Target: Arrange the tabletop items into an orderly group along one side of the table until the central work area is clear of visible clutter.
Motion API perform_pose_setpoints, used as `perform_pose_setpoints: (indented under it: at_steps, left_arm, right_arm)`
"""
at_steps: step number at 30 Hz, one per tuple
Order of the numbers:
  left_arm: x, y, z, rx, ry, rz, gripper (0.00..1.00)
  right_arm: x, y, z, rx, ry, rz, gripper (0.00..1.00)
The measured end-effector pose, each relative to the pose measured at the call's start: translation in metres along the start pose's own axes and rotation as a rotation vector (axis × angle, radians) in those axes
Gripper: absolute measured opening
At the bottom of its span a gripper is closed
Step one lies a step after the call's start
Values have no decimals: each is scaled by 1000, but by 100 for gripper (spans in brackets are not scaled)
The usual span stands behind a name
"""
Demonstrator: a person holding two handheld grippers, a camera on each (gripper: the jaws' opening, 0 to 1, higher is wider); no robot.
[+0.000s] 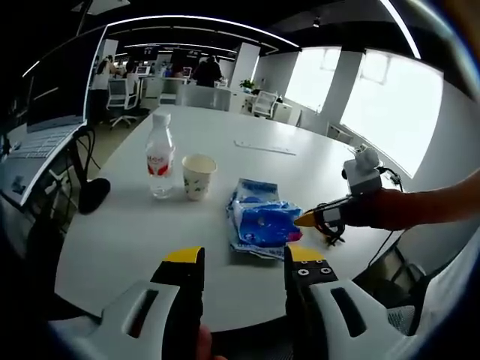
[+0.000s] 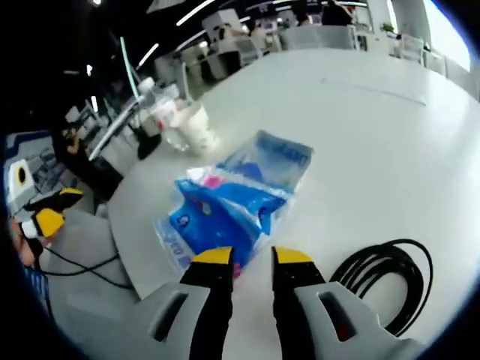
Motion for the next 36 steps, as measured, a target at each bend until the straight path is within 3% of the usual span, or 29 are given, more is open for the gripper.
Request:
perform_pose_setpoints:
  at_steps: [7, 19, 36]
  left_arm:
    - [0, 1, -1, 3, 2, 0, 41]
    - [0, -3, 2, -7, -4, -7, 41]
    - [-1, -11, 10, -31, -17, -23, 41]
  right_arm:
    - [4, 5, 7, -22, -53, 31, 1]
    - [8, 22, 22, -31, -81, 80, 0]
    - [10, 54, 72, -94, -167, 151, 0]
Point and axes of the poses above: the point that each gripper's makers call its tool centre point, and the gripper's own axes: y roughly backward along the fingers, z roughly to its right, x roughly out of its top, the point moved 4 cm from there along y, roughly backward along the fingers, and after that the axes turned 10 degrees about -z, right-handed, at the moved point
